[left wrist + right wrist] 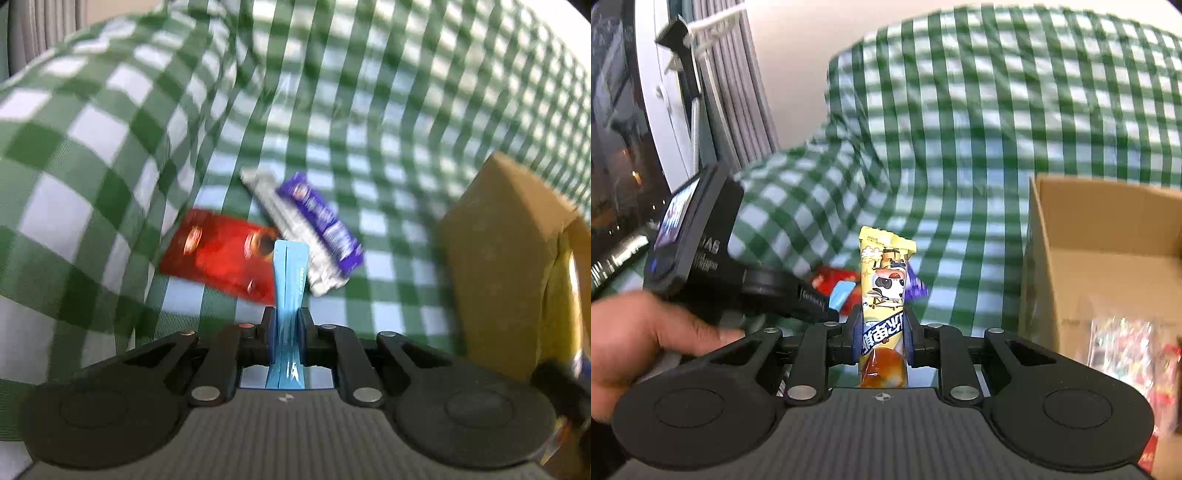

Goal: Organize snacks
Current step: 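Lift the yellow bar with right tool while left tool carries the blue stick over the box, then open right tool to drop the yellow bar while left tool releases the blue stick into the box, then move both tools back toward the remaining snacks, then grasp the red Nescafe stick with right tool while left tool grasps the red coffee pouch, then lift the Nescafe stick with right tool while left tool carries the red pouch toward the box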

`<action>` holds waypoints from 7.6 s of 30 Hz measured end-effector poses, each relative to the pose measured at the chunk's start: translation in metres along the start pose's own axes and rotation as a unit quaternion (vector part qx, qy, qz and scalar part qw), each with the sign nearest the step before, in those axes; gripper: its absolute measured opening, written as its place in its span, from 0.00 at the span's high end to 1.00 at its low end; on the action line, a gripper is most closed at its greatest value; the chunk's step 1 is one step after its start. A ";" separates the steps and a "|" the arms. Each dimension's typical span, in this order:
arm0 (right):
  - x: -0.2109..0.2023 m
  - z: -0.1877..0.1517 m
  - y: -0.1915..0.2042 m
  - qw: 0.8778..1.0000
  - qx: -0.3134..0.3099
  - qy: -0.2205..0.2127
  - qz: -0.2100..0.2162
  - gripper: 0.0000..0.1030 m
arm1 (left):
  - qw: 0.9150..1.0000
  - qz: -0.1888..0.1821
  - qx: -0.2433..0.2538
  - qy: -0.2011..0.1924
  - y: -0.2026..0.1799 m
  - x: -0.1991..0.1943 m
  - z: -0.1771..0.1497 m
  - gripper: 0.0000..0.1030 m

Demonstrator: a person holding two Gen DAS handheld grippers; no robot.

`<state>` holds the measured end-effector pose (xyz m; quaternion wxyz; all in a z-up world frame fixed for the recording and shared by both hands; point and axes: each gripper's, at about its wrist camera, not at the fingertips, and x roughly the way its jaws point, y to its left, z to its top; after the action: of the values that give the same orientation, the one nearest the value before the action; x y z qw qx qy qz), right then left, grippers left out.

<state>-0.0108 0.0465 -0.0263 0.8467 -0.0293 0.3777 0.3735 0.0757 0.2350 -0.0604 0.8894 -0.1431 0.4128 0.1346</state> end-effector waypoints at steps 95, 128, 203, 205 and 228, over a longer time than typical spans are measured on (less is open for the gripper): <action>-0.105 0.028 -0.206 0.973 0.048 -0.088 -0.210 0.78 | 0.944 -0.227 0.137 -0.197 -0.237 -0.074 -0.012 0.88; -0.095 0.032 -0.211 0.973 0.047 -0.077 -0.212 0.42 | 0.952 -0.229 0.100 -0.178 -0.220 -0.070 -0.003 0.65; 0.015 -0.039 0.043 0.974 -0.145 0.167 0.053 0.85 | 0.999 0.008 -0.039 -0.027 0.002 -0.037 0.024 1.00; 0.000 -0.043 0.043 0.973 -0.149 0.166 0.050 0.85 | 0.999 -0.004 -0.029 -0.017 -0.001 -0.055 0.013 1.00; 0.015 -0.094 0.024 0.968 -0.094 0.229 0.038 0.80 | 0.992 -0.030 0.043 0.118 -0.023 -0.030 -0.048 0.91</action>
<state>-0.0786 0.0414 -0.0976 0.7165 -0.1785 0.5254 0.4228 0.0319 0.1926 -0.0633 0.8433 -0.1322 0.5159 0.0723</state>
